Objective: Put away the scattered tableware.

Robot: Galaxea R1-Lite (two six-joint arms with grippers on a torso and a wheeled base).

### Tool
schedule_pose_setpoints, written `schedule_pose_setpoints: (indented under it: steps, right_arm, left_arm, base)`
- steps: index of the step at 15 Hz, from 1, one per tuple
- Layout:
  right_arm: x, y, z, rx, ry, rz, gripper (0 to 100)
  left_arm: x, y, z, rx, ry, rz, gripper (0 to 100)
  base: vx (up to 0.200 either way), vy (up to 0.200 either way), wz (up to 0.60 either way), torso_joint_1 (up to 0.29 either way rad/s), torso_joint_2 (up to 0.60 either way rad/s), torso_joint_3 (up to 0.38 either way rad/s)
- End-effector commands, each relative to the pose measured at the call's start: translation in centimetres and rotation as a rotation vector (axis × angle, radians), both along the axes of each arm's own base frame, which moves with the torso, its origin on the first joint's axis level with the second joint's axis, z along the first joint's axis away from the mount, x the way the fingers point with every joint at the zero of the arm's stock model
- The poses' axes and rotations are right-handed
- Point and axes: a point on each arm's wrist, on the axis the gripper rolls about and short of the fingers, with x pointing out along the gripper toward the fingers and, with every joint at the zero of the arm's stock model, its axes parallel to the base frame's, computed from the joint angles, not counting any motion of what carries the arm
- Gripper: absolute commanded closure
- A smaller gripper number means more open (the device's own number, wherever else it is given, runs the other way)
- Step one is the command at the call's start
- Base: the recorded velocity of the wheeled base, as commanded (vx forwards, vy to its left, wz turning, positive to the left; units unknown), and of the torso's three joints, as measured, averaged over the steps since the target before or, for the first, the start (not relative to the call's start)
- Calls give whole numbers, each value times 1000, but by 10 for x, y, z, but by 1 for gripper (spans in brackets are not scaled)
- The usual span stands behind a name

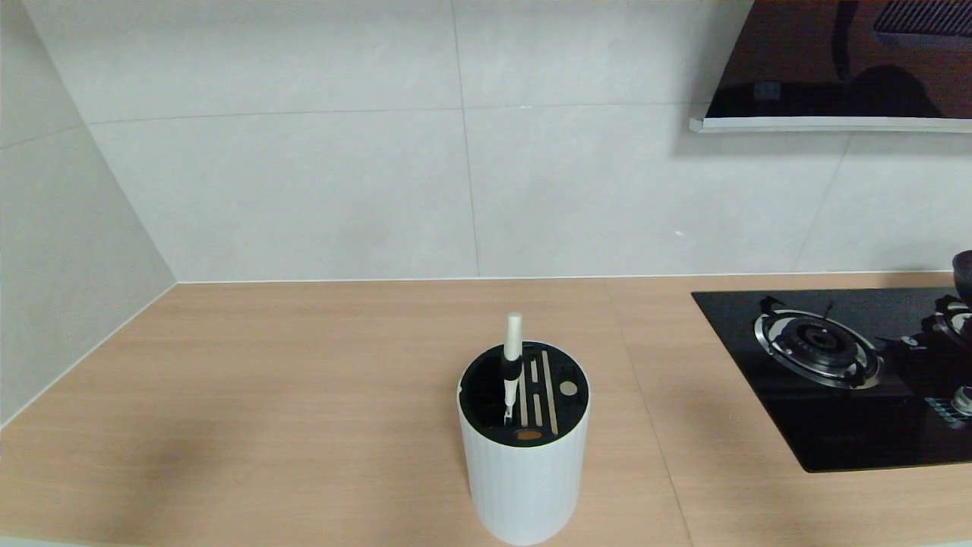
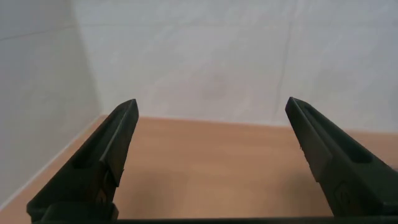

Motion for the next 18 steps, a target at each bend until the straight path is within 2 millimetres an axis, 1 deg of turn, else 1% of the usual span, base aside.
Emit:
schedule_pose_setpoints:
  steps: [1, 2, 3, 4, 5, 6, 7, 8, 9, 10, 11, 12, 13, 14, 16, 17, 18]
  right_arm:
    - [-64, -10, -32, -56, -81, -124, 0]
    - [-78, -12, -46, -96, -82, -137, 0]
    - [-88, -12, -57, -123, -73, -148, 0]
    - [-94, -9, -69, -138, -49, -207, 0]
    - [-99, -6, -78, -143, -69, -217, 0]
    - [-98, -5, -87, -149, -67, -194, 0]
    - [-95, -5, -91, -140, -56, -192, 0]
    - [-95, -5, -92, -130, -53, -190, 0]
    - [-90, -5, -98, -100, -29, -173, 0]
    - [-83, -5, -110, -92, 18, -152, 0]
    - [-72, -4, -129, -84, 85, -106, 0]
    - [-69, -4, -135, -81, 97, -91, 0]
    - [-59, -2, -153, -88, 88, -41, 0]
    - [-53, -1, -163, -96, 80, 1, 0]
    - [-53, 0, -167, -101, 116, 54, 0]
    - [-53, 0, -171, -106, 156, 71, 0]
    - [-53, 0, -171, -111, 154, 87, 0]
  left_arm:
    - [-56, 14, -20, -11, -99, 73, 0]
    - [-64, 14, -26, -2, -95, 84, 0]
    - [-70, 13, -31, 2, -98, 103, 0]
    - [-78, 11, -38, 7, -106, 144, 0]
    - [-80, 8, -45, 4, -107, 183, 0]
    - [-82, 4, -53, 10, -107, 221, 0]
    - [-84, 2, -69, 32, -109, 198, 0]
    - [-80, 1, -75, 38, -84, 189, 0]
    - [-71, 1, -89, 32, -35, 182, 0]
    - [-63, 1, -104, 23, 23, 166, 0]
    - [-54, 0, -121, 33, 89, 122, 0]
    - [-51, -1, -127, 36, 109, 100, 0]
    - [-44, -2, -145, 25, 172, 40, 0]
    - [-41, -3, -155, 17, 203, 5, 0]
    - [-39, -5, -157, 14, 187, -94, 0]
    - [-38, -6, -161, 9, 201, -143, 0]
    - [-38, -6, -161, 12, 201, -169, 0]
  base:
    - [0, 0, 0, 0, 0, 0]
    - [0, 0, 0, 0, 0, 0]
    - [0, 0, 0, 0, 0, 0]
    - [0, 0, 0, 0, 0, 0]
    - [0, 0, 0, 0, 0, 0]
    - [0, 0, 0, 0, 0, 0]
    - [0, 0, 0, 0, 0, 0]
    - [0, 0, 0, 0, 0, 0]
    - [0, 0, 0, 0, 0, 0]
    - [0, 0, 0, 0, 0, 0]
    - [0, 0, 0, 0, 0, 0]
    - [0, 0, 0, 0, 0, 0]
    - [0, 0, 0, 0, 0, 0]
    - [0, 0, 0, 0, 0, 0]
    - [0, 0, 0, 0, 0, 0]
    - [0, 0, 0, 0, 0, 0]
    - [0, 0, 0, 0, 0, 0]
